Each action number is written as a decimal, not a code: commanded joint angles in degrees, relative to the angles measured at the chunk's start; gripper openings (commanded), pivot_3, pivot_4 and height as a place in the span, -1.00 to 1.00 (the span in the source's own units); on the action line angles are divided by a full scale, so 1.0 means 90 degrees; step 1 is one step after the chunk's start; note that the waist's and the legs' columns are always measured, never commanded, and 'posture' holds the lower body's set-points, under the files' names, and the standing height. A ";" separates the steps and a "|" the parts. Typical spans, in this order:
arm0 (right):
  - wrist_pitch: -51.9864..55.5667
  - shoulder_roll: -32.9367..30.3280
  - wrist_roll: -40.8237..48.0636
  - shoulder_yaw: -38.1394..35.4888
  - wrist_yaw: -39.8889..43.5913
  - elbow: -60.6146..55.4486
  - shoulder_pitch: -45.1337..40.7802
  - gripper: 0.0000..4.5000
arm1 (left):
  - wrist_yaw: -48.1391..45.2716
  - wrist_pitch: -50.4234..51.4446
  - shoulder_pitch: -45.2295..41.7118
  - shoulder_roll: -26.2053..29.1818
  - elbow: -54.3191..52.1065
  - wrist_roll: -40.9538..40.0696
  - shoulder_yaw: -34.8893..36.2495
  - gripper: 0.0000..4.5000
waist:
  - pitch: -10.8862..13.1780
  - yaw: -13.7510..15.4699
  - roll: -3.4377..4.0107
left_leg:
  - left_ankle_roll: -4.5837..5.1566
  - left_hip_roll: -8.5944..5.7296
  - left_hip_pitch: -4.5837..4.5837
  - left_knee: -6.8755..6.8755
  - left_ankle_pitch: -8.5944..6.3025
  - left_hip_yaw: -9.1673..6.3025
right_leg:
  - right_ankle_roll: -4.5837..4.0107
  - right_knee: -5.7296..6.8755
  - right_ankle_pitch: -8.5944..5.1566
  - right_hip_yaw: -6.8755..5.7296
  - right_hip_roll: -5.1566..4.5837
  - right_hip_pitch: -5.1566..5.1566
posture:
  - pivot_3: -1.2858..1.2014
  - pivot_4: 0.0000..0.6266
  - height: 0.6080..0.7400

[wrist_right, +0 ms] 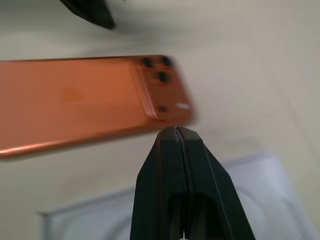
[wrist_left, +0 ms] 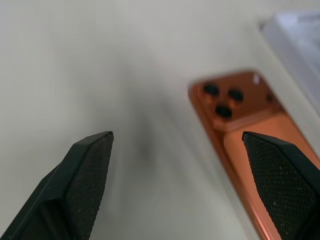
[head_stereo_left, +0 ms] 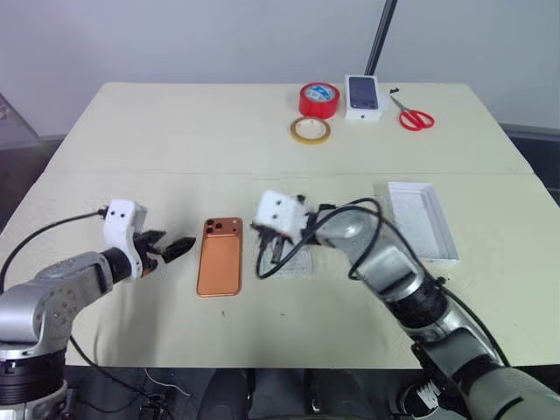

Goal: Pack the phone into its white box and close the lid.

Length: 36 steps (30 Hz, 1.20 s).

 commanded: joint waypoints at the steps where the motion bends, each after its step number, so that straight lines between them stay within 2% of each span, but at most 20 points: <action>1: 0.0133 0.0020 -0.0327 0.0432 0.0076 0.0127 -0.0406 -1.00 | 0.0147 0.0664 -0.0146 0.0024 -0.0185 -0.0379 0.0394 0.98 | -0.0001 0.0027 -0.0002 | 0.0000 0.0000 0.0000 0.0003 0.0000 -0.0004 | 0.0000 0.0000 0.0000 -0.0003 -0.0001 0.0002 | 0.03 -0.52 0.53; 7: -0.0037 -0.0079 -0.0977 0.1243 0.0307 0.0752 -0.0995 -1.00 | 0.0088 0.1824 -0.0353 0.0022 -0.0253 -0.0934 0.0469 0.98 | -0.0002 0.0019 -0.0004 | -0.0002 -0.0005 0.0001 0.0002 0.0001 -0.0004 | 0.0000 0.0001 0.0000 -0.0005 -0.0005 0.0001 | 0.03 -0.52 0.53; 20: -0.1144 -0.0198 -0.2087 0.2130 0.1070 0.1047 -0.1282 -1.00 | 0.0279 0.2812 -0.0737 -0.0756 -0.0260 -0.1177 0.0463 0.98 | -0.0007 0.0026 -0.0004 | -0.0006 -0.0009 0.0005 0.0003 0.0003 -0.0006 | 0.0000 -0.0001 0.0000 -0.0006 -0.0008 0.0008 | 0.03 -0.52 0.53; 26: -0.1433 0.0061 -0.2279 0.1968 0.1220 0.1172 -0.1206 -1.00 | 0.0375 0.2818 -0.0822 -0.1007 -0.0273 -0.1325 0.0305 0.98 | -0.0012 0.0027 -0.0007 | -0.0009 -0.0009 0.0012 0.0002 0.0004 -0.0008 | 0.0000 -0.0001 0.0000 -0.0007 -0.0008 0.0014 | 0.03 -0.52 0.53; 36: -0.1413 0.0226 -0.2252 0.1618 0.1253 0.1170 -0.0962 -1.00 | 0.0885 0.2818 -0.1080 -0.1583 -0.0065 -0.2104 0.0423 0.98 | -0.0014 0.0072 -0.0007 | -0.0011 -0.0015 0.0015 0.0004 0.0005 -0.0014 | 0.0000 -0.0004 0.0000 -0.0013 -0.0015 0.0015 | 0.03 -0.52 0.53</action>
